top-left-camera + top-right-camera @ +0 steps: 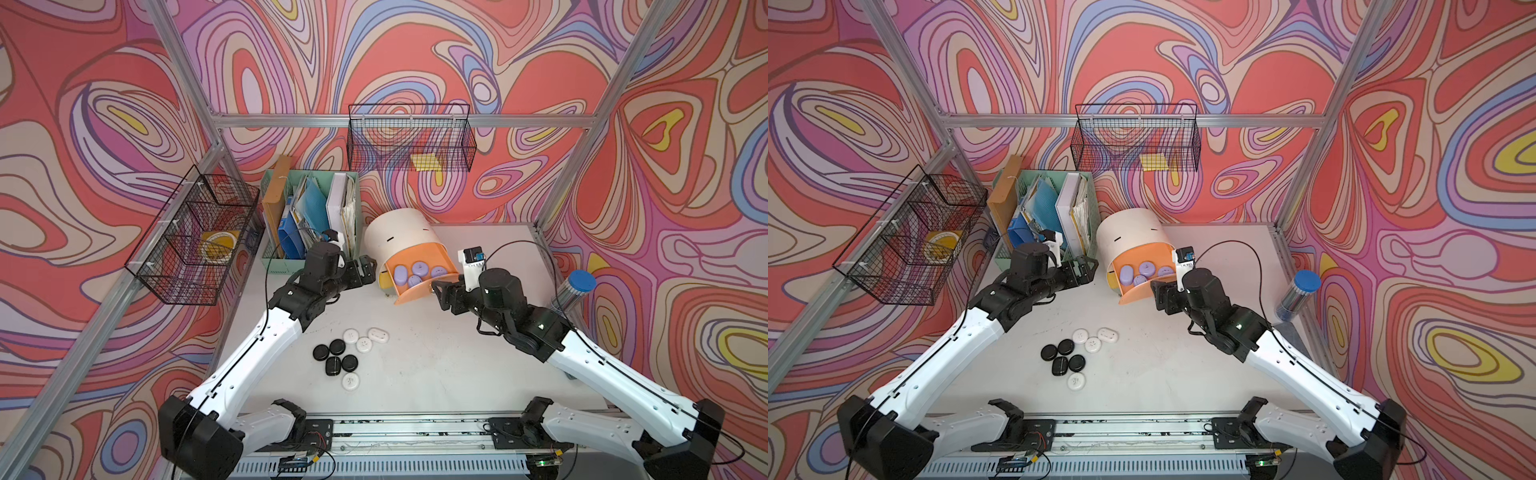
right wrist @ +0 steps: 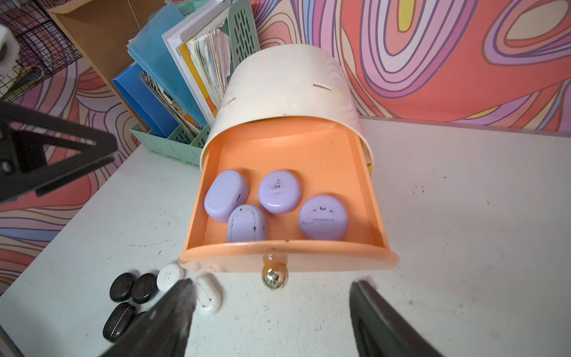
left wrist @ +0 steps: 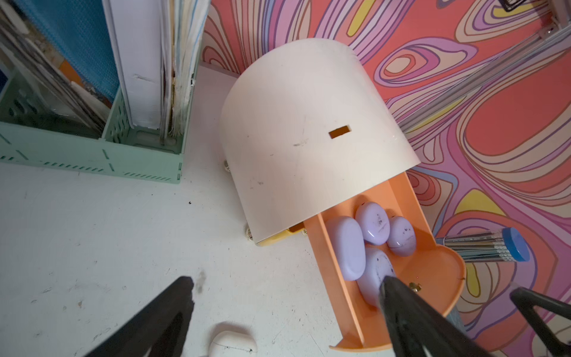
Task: Put the bluetooth earphones in the drawer according to color
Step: Close the drawer in the storage box.
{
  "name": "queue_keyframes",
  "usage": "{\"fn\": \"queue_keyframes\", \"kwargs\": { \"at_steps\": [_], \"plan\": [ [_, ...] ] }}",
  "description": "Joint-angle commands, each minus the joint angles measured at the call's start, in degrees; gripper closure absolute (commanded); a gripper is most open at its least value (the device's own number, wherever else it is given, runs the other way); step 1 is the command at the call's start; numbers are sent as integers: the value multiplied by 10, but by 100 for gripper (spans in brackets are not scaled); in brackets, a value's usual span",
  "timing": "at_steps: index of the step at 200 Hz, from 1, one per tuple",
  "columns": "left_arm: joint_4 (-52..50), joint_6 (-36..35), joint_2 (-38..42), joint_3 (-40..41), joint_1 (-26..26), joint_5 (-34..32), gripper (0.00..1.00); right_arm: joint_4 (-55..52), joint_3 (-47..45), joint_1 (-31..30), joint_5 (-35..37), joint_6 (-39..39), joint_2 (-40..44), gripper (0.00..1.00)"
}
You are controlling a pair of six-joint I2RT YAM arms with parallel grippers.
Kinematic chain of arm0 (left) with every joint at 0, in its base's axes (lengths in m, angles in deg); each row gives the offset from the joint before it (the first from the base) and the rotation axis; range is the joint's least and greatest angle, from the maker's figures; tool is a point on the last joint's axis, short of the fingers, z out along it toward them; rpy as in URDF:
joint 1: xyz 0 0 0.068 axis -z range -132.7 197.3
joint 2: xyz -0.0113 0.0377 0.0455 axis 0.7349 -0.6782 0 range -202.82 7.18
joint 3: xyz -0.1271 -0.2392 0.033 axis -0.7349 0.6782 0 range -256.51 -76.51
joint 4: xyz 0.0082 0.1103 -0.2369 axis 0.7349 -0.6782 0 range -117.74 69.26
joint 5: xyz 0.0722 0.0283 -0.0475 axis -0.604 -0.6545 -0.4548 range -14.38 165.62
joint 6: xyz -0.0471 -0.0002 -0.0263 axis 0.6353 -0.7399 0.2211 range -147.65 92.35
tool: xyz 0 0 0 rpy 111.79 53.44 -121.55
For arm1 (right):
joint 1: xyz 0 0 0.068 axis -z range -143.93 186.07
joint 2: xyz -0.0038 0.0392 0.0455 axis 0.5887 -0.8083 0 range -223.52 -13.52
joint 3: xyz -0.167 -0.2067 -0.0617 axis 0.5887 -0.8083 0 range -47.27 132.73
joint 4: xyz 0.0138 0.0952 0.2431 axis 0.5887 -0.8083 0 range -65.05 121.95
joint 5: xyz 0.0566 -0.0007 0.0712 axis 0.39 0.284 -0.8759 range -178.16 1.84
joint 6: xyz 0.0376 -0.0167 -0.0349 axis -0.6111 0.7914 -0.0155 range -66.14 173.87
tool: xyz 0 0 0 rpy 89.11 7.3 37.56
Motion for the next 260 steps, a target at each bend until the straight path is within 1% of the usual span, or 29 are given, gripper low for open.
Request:
{"fn": "queue_keyframes", "kwargs": {
  "at_steps": [1, 29, 70, 90, 110, 139, 182, 202, 228, 260],
  "plan": [
    [-72, -31, -48, -95, 23, -10, 1, 0, -30, 2, -19, -31, 32, 21],
    [-154, -68, -146, -244, 41, -18, 1, 9, -69, 3, -40, -53, 52, 24],
    [-255, -115, -279, -444, 43, -14, 1, 25, -109, 3, -65, -87, 58, 28],
    [-281, -136, -334, -517, 44, -17, 1, 33, -120, 3, -75, -101, 57, 31],
    [-288, -149, -381, -562, 43, -33, 1, 44, -128, 3, -84, -111, 56, 35],
    [-270, -164, -425, -578, 43, -49, 1, 65, -139, 3, -88, -120, 54, 40],
    [-259, -185, -467, -586, 42, -67, 1, 104, -122, 4, -76, -122, 7, 42],
    [-259, -184, -470, -575, 42, -67, 2, 128, -105, 6, -76, -121, -24, 43],
    [-229, -175, -454, -531, 42, -50, 3, 146, -77, 10, -65, -119, -62, 44],
    [-209, -164, -446, -501, 42, -39, 4, 161, -49, 22, -53, -121, -89, 44]
  ]
}}
